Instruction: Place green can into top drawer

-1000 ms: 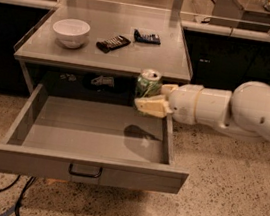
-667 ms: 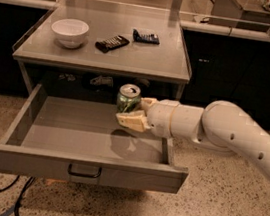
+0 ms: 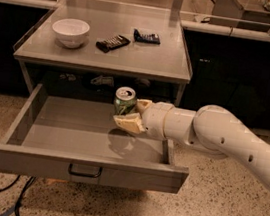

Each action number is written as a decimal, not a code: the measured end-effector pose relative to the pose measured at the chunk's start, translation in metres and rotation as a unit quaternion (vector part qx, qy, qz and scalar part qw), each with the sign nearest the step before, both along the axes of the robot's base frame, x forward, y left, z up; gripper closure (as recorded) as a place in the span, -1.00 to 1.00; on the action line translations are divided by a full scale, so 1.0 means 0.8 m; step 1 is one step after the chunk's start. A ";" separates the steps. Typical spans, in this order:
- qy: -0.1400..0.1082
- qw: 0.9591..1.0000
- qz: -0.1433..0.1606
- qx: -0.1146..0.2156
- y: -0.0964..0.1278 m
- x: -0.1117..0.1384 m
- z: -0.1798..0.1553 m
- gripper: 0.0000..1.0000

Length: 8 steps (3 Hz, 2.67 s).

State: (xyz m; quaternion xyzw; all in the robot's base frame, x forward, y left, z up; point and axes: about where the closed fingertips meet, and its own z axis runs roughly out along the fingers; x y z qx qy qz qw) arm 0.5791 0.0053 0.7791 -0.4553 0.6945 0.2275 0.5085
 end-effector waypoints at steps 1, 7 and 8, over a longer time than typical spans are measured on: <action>-0.027 0.999 -0.020 -0.028 0.024 0.032 -0.039 1.00; 0.049 0.994 0.093 -0.044 0.135 0.184 -0.114 0.15; 0.049 0.994 0.093 -0.044 0.135 0.184 -0.114 -0.31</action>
Offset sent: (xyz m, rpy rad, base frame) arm 0.0767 0.0971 -0.0912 -0.1706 -0.1383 -0.0171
